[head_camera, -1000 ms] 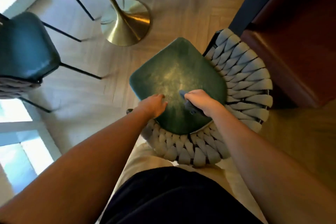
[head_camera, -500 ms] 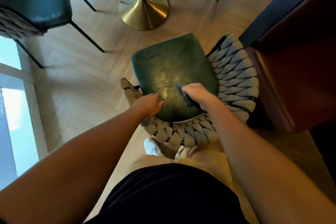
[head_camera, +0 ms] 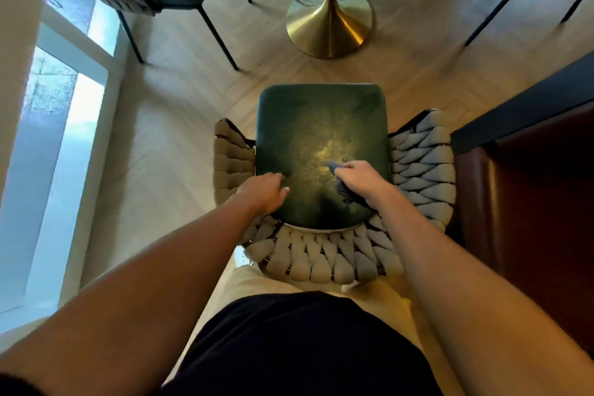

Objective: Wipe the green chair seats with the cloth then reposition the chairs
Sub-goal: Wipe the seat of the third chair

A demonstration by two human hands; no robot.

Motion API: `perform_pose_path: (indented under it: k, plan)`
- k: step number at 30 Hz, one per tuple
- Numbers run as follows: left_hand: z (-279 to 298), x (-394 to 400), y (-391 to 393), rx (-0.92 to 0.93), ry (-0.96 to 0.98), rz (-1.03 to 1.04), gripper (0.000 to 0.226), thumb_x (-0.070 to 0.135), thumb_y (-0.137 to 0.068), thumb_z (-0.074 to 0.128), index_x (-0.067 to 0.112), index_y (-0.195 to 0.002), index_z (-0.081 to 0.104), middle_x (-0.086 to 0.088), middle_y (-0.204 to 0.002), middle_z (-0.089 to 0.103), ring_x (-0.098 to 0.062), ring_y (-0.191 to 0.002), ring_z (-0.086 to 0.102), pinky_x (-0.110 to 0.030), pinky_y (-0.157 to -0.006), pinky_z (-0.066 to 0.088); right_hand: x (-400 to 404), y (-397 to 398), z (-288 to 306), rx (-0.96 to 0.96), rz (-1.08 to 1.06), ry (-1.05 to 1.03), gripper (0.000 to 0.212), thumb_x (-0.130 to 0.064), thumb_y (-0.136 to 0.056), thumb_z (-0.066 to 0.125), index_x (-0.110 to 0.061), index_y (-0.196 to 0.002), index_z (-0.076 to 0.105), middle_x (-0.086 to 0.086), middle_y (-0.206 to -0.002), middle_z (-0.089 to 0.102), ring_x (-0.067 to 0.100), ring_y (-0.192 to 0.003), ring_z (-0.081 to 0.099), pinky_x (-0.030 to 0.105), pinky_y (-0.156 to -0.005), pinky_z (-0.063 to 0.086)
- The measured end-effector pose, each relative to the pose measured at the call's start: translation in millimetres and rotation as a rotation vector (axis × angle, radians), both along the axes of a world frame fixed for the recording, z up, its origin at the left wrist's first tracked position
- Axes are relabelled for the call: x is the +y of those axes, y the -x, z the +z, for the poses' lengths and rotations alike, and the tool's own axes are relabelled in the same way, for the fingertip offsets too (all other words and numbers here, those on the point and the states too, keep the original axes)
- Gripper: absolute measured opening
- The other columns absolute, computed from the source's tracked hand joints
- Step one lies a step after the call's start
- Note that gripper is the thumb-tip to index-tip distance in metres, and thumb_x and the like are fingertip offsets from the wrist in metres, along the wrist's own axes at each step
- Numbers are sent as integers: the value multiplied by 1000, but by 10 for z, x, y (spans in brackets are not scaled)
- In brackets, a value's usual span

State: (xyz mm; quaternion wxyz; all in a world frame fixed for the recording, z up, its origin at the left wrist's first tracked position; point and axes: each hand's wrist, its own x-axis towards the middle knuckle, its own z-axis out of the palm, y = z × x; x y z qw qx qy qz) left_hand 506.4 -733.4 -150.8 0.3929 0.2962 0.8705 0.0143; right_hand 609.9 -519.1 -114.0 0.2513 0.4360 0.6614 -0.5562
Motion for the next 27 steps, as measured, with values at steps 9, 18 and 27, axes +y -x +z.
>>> perform_pose_path:
  k: [9,18,27]
  plan:
    - [52,718,-922,-14,-35,285,52,45,-105,46,22,-152,41,-5,-149,52,-25,-133,54,-44,-109,46,682,-261,155,-24,395,-76,31,-32,-90,57,-12,-112,68,9,-100,66,27,-92,66,40,-85,57]
    - [-25,845,-1235,-56,-57,409,53,46,-104,47,22,-151,41,-6,-147,53,-24,-131,55,-46,-107,48,898,-374,78,0,508,-114,25,-34,-79,57,-17,-95,65,12,-95,69,31,-91,71,47,-82,61]
    - [-179,1218,-1351,-110,-59,692,51,43,-104,50,22,-150,42,-6,-146,53,-24,-130,54,-45,-106,48,1246,18,-90,-16,794,-147,26,-29,-94,57,-17,-116,64,6,-102,69,18,-88,66,30,-69,50]
